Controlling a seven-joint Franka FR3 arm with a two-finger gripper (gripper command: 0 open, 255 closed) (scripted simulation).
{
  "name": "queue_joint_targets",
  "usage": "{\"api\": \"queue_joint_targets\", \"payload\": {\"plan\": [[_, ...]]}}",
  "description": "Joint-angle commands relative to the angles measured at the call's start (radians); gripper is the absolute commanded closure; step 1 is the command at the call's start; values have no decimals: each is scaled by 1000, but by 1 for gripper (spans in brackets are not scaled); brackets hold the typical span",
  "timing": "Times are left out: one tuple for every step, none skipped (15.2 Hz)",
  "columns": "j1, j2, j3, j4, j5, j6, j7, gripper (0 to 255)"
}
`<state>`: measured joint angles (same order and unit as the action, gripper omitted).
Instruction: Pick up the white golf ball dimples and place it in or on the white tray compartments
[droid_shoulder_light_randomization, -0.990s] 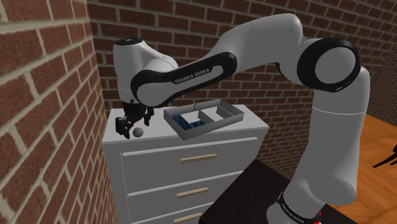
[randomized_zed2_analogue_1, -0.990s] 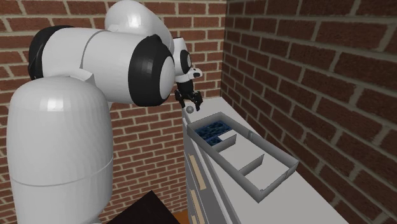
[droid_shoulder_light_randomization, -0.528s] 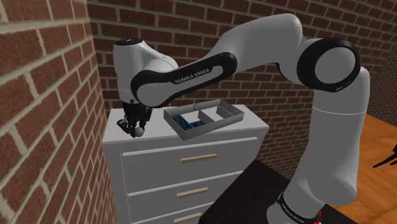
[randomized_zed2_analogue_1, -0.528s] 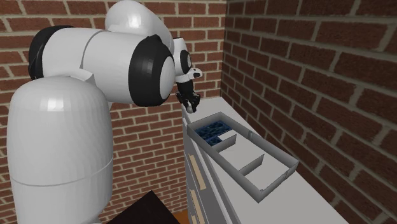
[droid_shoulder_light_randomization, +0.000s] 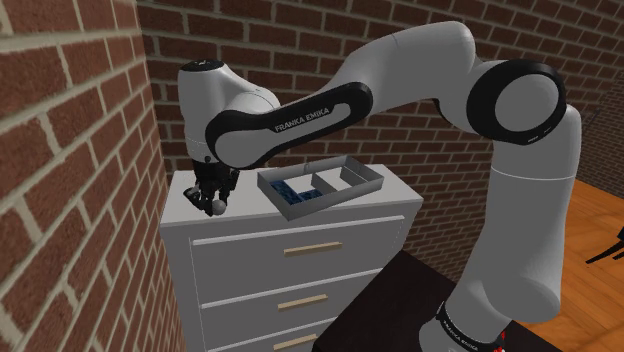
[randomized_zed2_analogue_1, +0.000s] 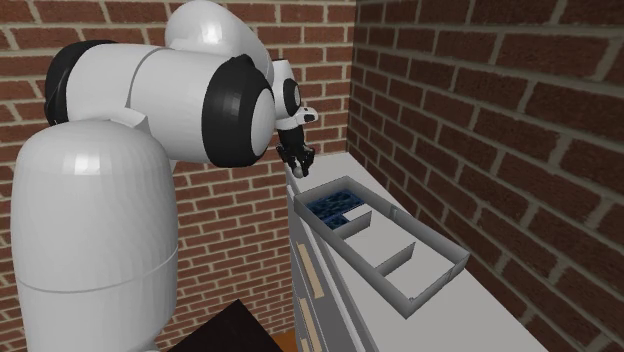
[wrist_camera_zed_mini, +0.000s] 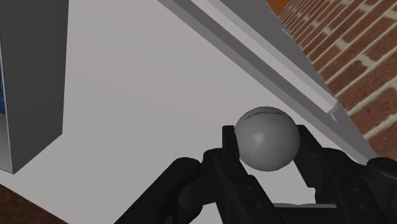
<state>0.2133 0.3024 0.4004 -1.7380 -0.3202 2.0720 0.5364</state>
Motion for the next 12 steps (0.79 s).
{"api": "queue_joint_targets", "payload": {"plan": [[0, -4, 1, 8, 3, -11, -4, 255], [-1, -8, 2, 16, 7, -23, -7, 255], [-1, -12, 3, 24, 10, -34, -11, 255], [-1, -16, 4, 33, 13, -46, -14, 255], [-1, -19, 5, 42, 16, -58, -17, 255], [-1, -22, 6, 51, 18, -70, -21, 255], [-1, -25, 7, 61, 21, -81, -24, 255], [-1, -28, 7, 70, 23, -93, -27, 255], [-1, -30, 8, 80, 26, -105, -30, 255], [-1, -33, 9, 91, 28, -118, -33, 255], [0, -35, 10, 101, 30, -130, -36, 255], [0, -37, 10, 112, 32, -142, -39, 255]]}}
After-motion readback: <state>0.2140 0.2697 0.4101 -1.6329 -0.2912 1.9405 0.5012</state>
